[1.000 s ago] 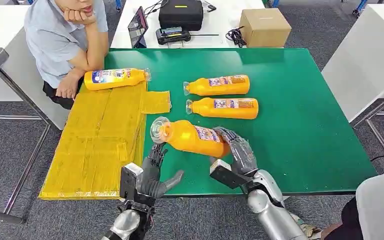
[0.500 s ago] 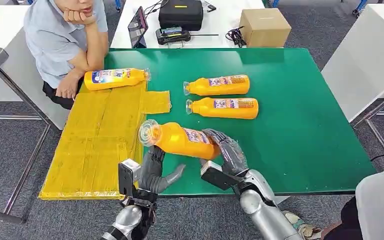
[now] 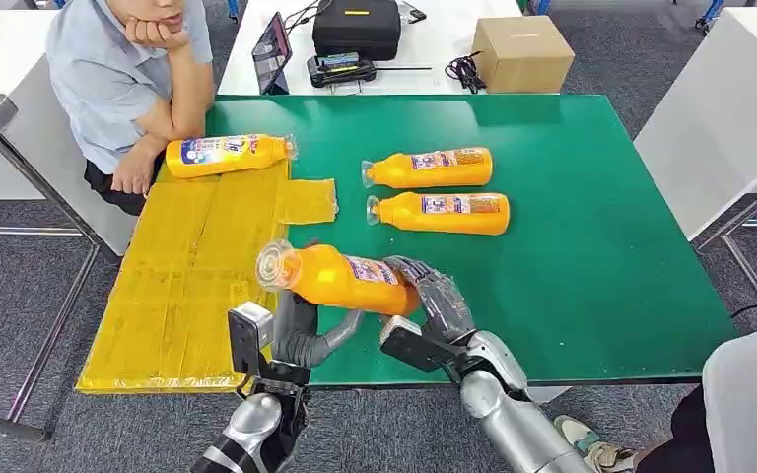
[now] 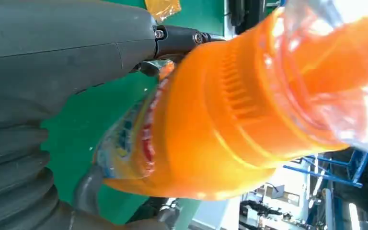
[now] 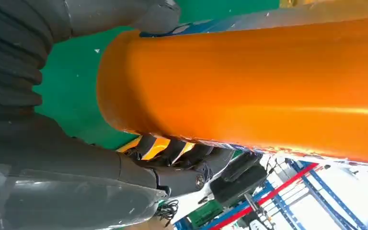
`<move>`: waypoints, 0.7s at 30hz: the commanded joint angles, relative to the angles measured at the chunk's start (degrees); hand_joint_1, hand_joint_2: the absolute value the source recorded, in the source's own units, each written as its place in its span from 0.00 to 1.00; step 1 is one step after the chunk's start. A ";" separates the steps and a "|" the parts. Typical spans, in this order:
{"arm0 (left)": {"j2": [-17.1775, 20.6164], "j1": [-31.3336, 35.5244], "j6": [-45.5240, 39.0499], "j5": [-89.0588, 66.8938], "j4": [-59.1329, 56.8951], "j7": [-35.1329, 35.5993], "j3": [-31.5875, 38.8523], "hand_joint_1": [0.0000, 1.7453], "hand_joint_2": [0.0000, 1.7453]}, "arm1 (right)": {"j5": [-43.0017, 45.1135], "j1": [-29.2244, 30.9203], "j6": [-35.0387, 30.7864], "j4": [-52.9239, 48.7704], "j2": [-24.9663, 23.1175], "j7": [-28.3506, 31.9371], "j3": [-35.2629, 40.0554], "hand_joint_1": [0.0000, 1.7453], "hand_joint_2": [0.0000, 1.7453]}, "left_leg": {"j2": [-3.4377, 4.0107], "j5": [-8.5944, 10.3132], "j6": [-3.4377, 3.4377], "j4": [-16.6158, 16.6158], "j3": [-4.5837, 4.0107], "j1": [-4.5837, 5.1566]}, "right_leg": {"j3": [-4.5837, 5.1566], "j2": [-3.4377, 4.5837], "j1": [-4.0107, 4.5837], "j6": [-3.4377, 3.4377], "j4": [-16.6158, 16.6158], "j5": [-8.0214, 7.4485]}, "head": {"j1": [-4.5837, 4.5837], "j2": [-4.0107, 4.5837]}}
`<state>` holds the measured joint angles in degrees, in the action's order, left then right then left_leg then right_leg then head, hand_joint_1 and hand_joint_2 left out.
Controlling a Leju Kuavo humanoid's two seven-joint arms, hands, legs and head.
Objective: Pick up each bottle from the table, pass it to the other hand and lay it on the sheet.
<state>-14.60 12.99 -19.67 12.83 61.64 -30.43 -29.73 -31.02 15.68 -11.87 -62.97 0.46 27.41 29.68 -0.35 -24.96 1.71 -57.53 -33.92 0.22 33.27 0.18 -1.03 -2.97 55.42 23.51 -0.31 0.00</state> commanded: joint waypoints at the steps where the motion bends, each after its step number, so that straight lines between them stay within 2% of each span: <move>1: 0.13 2.64 -0.12 1.16 -2.50 -0.11 1.14 0.00 1.00 | 0.38 3.15 0.37 4.87 -0.48 -0.38 3.12 1.00 1.00 | 0.08 -0.03 -0.07 0.00 0.08 -0.03 | -0.07 0.05 0.04 0.09 -0.02 0.00 | 0.00 0.00; 6: -0.02 3.00 -0.26 1.81 -3.20 -0.21 1.47 0.00 1.00 | 0.55 3.35 0.57 5.05 -0.72 -0.31 3.58 1.00 1.00 | 0.08 -0.02 -0.07 0.00 0.06 -0.03 | -0.05 0.05 0.04 0.08 0.00 0.00 | 0.00 0.00; 7: -0.12 3.08 -0.45 2.09 -3.49 -0.37 1.65 0.06 1.00 | 0.58 3.35 0.50 5.16 -0.78 -0.31 3.72 1.00 1.00 | 0.11 -0.07 -0.10 -0.03 0.13 -0.05 | -0.11 0.07 0.05 0.13 0.02 0.03 | 0.00 0.00; 8: -0.03 3.06 -0.45 2.11 -3.49 -0.50 1.65 1.00 1.00 | 0.75 3.24 0.59 5.31 -0.77 -0.34 3.74 1.00 1.00 | 0.07 -0.03 -0.08 0.00 0.10 -0.04 | -0.08 0.04 0.05 0.11 0.00 0.01 | 0.00 0.00; 18: 0.22 2.59 1.44 3.59 -2.91 -0.65 1.28 1.00 1.00 | 3.46 3.24 2.64 4.93 -1.00 0.25 3.36 0.98 1.00 | 0.05 -0.02 -0.06 0.00 0.07 -0.02 | -0.06 0.02 0.03 0.08 -0.01 0.01 | 0.00 0.00; 21: 0.52 2.12 2.05 3.79 -1.54 -0.76 0.88 1.00 1.00 | 5.05 3.04 3.87 4.12 -1.24 0.38 3.02 0.86 1.00 | 0.08 -0.06 -0.09 -0.03 0.12 -0.05 | -0.10 0.04 0.05 0.12 0.02 0.04 | 0.00 0.00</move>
<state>-14.75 13.47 -19.11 15.89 61.46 -31.08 -28.59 -28.59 16.33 -10.43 -60.94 -0.39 27.45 31.67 -0.35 -24.95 1.71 -57.53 -33.93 0.22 33.28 0.18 -1.03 -2.97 55.43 23.51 -0.31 0.00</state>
